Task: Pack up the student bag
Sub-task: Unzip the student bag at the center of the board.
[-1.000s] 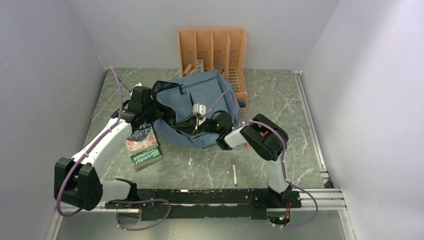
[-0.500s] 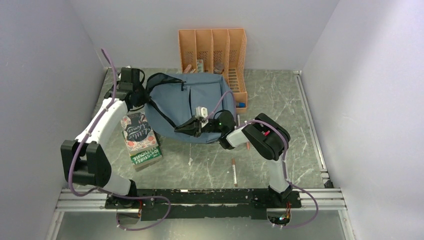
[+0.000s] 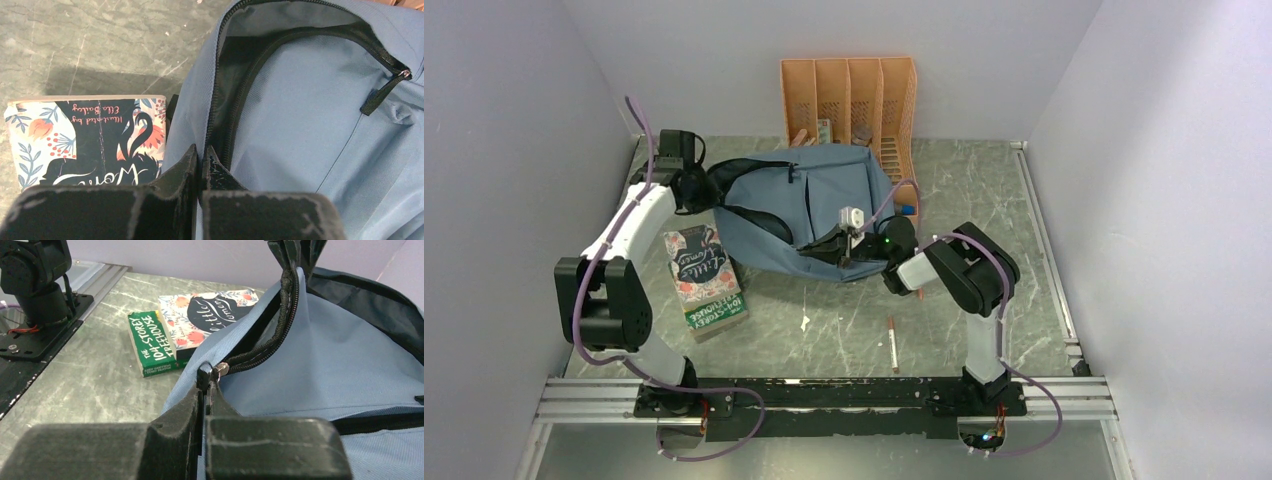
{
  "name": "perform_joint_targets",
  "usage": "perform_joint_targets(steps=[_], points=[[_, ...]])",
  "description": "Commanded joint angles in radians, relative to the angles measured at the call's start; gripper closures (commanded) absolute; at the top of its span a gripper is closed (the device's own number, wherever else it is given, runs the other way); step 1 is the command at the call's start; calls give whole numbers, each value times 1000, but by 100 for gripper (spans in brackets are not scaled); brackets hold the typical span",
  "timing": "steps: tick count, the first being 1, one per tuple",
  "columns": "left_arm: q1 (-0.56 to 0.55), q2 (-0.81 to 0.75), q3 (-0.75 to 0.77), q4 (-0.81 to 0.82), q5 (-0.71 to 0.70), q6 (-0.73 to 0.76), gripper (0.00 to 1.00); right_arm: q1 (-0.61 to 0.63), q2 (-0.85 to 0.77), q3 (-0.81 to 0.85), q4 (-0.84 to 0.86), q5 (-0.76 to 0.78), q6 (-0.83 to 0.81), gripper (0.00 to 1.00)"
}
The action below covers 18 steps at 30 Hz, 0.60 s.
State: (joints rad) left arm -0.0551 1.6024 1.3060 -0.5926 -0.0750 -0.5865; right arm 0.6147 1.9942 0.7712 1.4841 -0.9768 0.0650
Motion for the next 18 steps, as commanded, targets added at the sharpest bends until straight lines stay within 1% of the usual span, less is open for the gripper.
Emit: perform_joint_targets(steps=[1, 3, 4, 6, 8, 10, 11, 13, 17, 18], points=[[91, -9, 48, 115, -80, 51, 95, -32, -20, -25, 29, -173, -9, 100], [92, -16, 37, 129, -25, 66, 95, -32, -11, -16, 41, -174, 0, 100], [92, -23, 26, 134, 16, 67, 91, -31, -6, -11, 55, -165, 15, 100], [90, -49, -25, 154, 107, 52, 80, -23, -4, 4, 60, -150, 23, 100], [86, -92, -92, 178, 174, 32, 66, -10, -3, 23, 55, -129, 18, 100], [77, -143, -159, 178, 205, 17, 53, 4, 1, 42, 53, -114, 22, 100], [74, -170, -186, 171, 206, 12, 49, 15, 5, 50, 52, -107, 22, 100], [74, -221, -228, 150, 210, -4, 45, 32, 9, 64, 50, -97, 18, 100], [60, -318, -280, 118, 209, -45, 44, 54, 21, 83, 46, -80, 17, 100], [34, -340, -286, 105, 201, -56, 44, 58, 23, 87, 43, -77, 15, 100]])
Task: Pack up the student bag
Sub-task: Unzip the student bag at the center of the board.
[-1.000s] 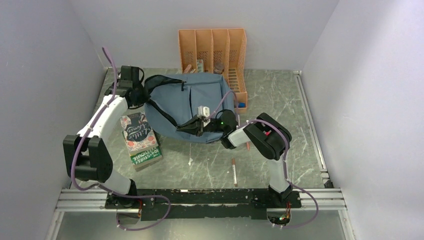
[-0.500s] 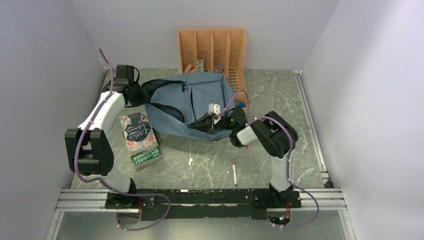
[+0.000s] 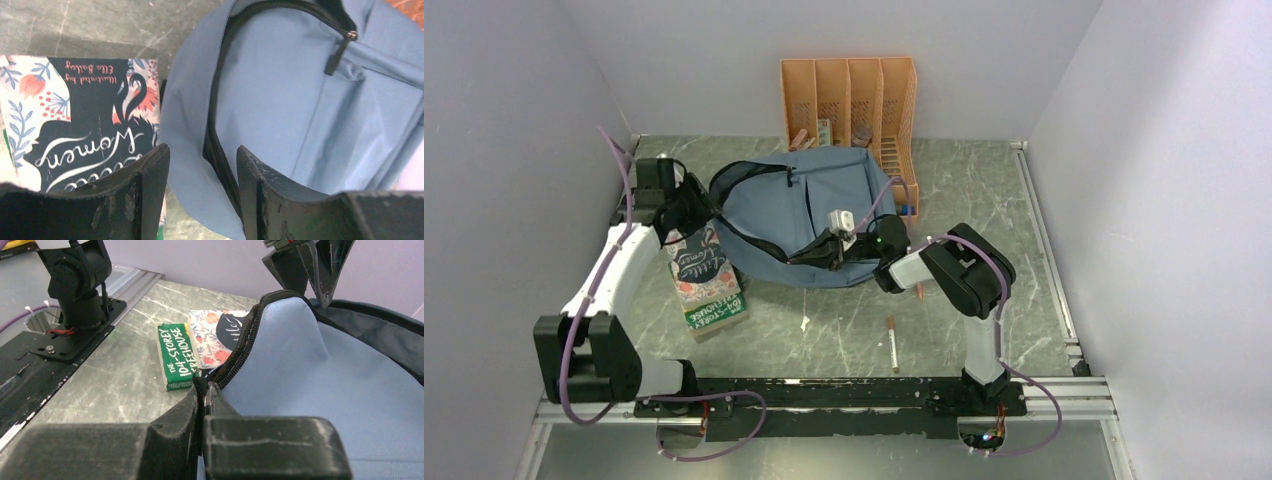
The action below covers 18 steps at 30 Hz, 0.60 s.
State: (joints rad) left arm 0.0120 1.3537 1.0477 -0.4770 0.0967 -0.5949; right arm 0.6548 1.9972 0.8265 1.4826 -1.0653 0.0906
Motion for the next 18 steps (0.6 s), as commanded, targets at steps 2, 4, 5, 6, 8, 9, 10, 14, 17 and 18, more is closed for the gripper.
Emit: perform_joint_targets(steps=[2, 4, 5, 6, 8, 9, 10, 14, 17, 18], points=[[-54, -131, -38, -44, 2, -65, 44, 21, 19, 35, 34, 26, -16, 100], [-74, -171, -57, -60, -25, -80, 44, 22, 18, 37, 23, 46, -22, 100], [-84, -191, -70, -60, -30, -89, 44, 23, 17, 39, 18, 54, -25, 100], [-92, -200, -80, -57, -25, -96, 44, 23, 18, 41, 14, 61, -27, 100], [-110, -208, -98, -53, -12, -113, 46, 26, 19, 45, 10, 80, -28, 100], [-120, -212, -108, -51, -8, -120, 48, 27, 18, 45, 9, 89, -29, 100], [-131, -221, -117, -53, -8, -127, 50, 28, 17, 45, 8, 97, -29, 100], [-174, -272, -128, -108, -66, -144, 55, 29, 12, 46, -9, 120, -40, 100], [-187, -333, -140, -148, -95, -155, 57, 29, 14, 51, -24, 128, -46, 100], [-192, -353, -144, -159, -95, -160, 57, 31, 16, 51, -22, 128, -46, 100]])
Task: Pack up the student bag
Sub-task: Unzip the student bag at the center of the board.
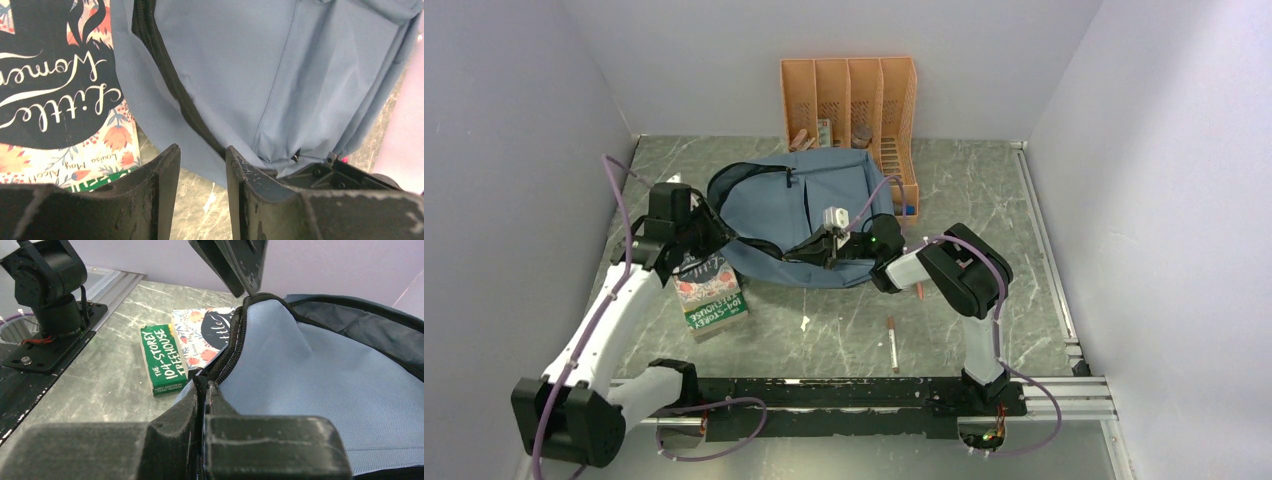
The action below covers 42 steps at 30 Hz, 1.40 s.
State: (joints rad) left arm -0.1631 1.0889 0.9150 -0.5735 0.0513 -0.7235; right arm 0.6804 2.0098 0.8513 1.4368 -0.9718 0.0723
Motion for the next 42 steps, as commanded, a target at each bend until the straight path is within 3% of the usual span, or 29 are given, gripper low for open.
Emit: perform_joint_targets(steps=[1, 13, 31, 42], points=[[-21, -106, -19, -63, -50, -34, 57, 6, 4, 27, 26, 34, -27, 100], [-69, -128, -112, 28, -28, -72, 67, 16, 1, 28, 18, 30, -26, 100], [-78, 17, -95, 192, -1, -90, 56, 20, 9, 23, 25, 18, -22, 100], [-84, 37, -98, 192, -17, -95, 41, 23, 7, 20, 20, 5, -25, 100]])
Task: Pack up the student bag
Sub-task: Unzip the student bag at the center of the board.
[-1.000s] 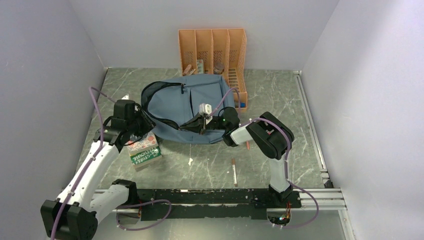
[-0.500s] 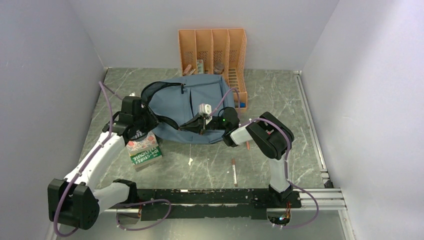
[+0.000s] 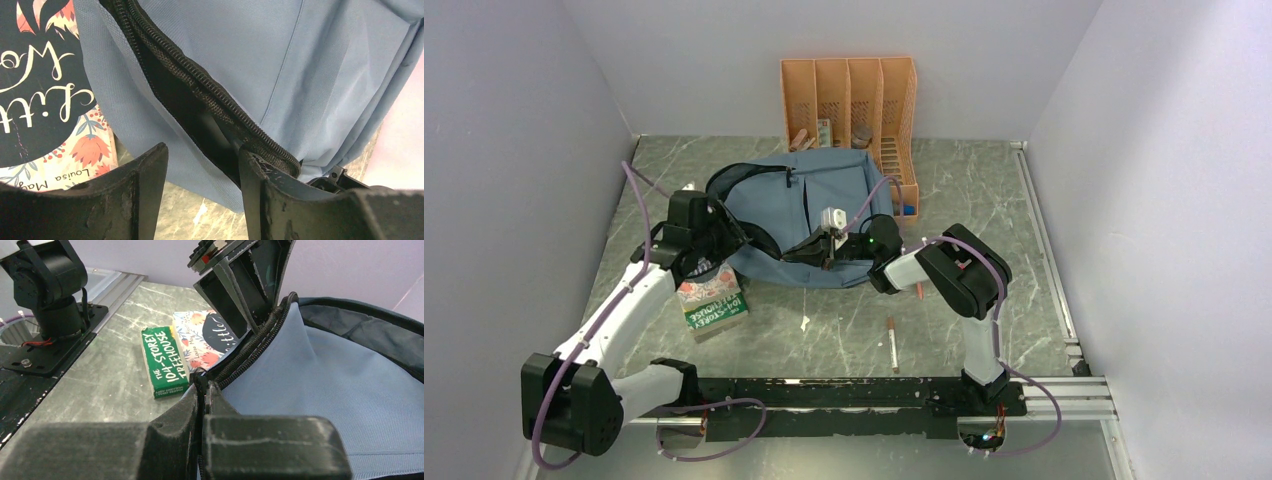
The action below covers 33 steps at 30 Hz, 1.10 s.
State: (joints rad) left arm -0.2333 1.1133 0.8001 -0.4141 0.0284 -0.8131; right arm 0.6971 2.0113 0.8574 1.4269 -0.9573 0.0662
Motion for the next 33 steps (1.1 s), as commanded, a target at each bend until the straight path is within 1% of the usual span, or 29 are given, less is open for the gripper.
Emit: perform_joint_targets(steps=[1, 5, 8, 9, 11, 12, 13, 16, 20, 24, 28, 31, 33], points=[[-15, 17, 15, 32, 4, -4, 41, 7, 5, 14, 30, -8, -19, 100], [-17, 36, -8, 58, 10, -2, 48, 6, 3, 14, 30, -12, -22, 100], [-18, 52, -22, 78, 20, 1, 56, 6, 4, 17, 24, -20, -29, 100], [-18, 58, -25, 81, 23, 2, 61, 6, 5, 19, 18, -24, -34, 100], [-18, 68, -23, 81, 27, 6, 81, 6, 7, 27, -1, -34, -49, 100], [-18, 71, -19, 79, 29, 9, 90, 6, 6, 31, -17, -37, -57, 100], [-18, 72, -13, 76, 30, 13, 94, 6, 5, 38, -49, -40, -73, 100], [-18, 66, 11, 60, 17, 25, 95, 6, -2, 66, -133, -52, -136, 100], [-18, 46, 40, 17, -25, 38, 95, 6, -19, 53, -183, -52, -202, 100], [-13, 42, 61, -17, -87, 50, 95, 5, -54, 31, -274, -101, -321, 100], [12, 63, 79, -22, -101, 71, 95, -7, -85, 9, -351, -144, -410, 100], [42, 79, 93, -15, -93, 84, 95, -22, -109, 10, -468, -156, -495, 100], [60, 88, 103, -11, -88, 95, 95, -27, -128, 19, -580, -145, -578, 100]])
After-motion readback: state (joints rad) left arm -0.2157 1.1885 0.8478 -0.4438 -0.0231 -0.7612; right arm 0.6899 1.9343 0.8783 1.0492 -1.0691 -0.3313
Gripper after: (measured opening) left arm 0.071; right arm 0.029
